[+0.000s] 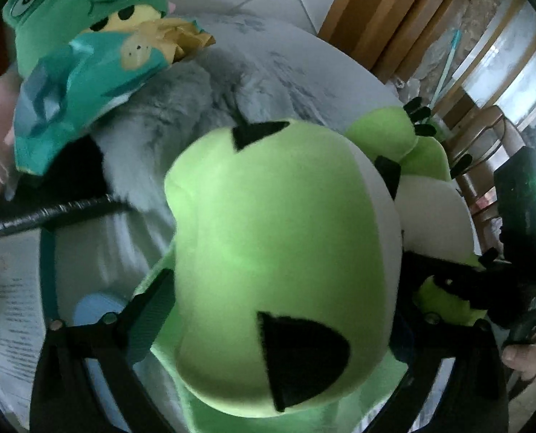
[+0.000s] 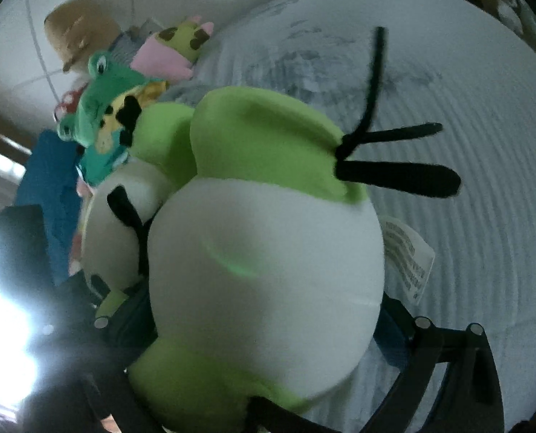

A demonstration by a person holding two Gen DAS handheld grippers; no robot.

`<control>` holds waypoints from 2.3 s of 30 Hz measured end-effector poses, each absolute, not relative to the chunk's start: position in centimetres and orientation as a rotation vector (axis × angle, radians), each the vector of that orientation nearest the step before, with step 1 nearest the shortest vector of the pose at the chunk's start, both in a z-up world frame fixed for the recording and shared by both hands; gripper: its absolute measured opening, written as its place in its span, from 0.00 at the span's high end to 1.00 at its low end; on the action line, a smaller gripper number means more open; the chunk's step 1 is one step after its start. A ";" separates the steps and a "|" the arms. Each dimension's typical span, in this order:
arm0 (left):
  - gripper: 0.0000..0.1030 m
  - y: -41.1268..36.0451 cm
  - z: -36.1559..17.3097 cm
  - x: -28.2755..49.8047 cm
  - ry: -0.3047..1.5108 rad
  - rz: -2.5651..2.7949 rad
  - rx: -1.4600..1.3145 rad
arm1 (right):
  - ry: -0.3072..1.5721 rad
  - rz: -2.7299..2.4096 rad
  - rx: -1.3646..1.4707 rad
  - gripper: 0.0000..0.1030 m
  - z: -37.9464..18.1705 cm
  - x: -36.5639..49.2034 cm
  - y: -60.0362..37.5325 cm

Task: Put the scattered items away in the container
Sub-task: 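Carry the green frog plush over the blue crate and release it inside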

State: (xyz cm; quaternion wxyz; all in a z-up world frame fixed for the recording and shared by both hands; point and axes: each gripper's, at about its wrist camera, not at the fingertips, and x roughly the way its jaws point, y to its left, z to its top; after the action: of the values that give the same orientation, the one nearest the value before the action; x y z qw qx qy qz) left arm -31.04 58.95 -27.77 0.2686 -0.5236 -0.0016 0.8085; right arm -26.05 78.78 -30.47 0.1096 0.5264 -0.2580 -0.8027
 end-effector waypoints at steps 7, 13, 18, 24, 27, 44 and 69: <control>0.30 58.9 -23.2 -28.3 0.066 2.292 -1.265 | -0.631 -2.434 1.405 0.17 -25.8 -24.5 77.3; 0.30 56.2 -16.8 -26.9 0.043 2.415 -1.115 | -0.528 -2.459 1.224 0.17 -20.0 -24.4 75.0; 0.30 52.9 -12.2 -25.4 0.017 2.550 -1.007 | -0.409 -2.429 1.084 0.17 -15.2 -24.9 71.5; 0.29 46.1 -8.1 -22.9 -0.047 2.744 -0.939 | -0.261 -2.313 0.962 0.17 -11.1 -26.6 64.4; 0.30 42.0 -6.5 -21.6 -0.069 2.834 -0.926 | -0.211 -2.247 0.923 0.17 -9.8 -27.1 60.5; 0.29 17.0 -1.9 -15.7 -0.103 3.080 -0.860 | -0.100 -2.062 0.793 0.17 -6.0 -26.2 33.6; 0.28 -14.3 16.8 -28.3 -0.063 3.239 -0.679 | 0.016 -1.997 0.522 0.17 12.6 -39.0 2.7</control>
State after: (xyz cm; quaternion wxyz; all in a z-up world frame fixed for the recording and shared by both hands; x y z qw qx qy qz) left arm -28.30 -14.29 16.78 -0.0841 -0.2044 -0.0190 0.9751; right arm -39.00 2.67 12.61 0.5128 0.2171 0.0067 -0.8305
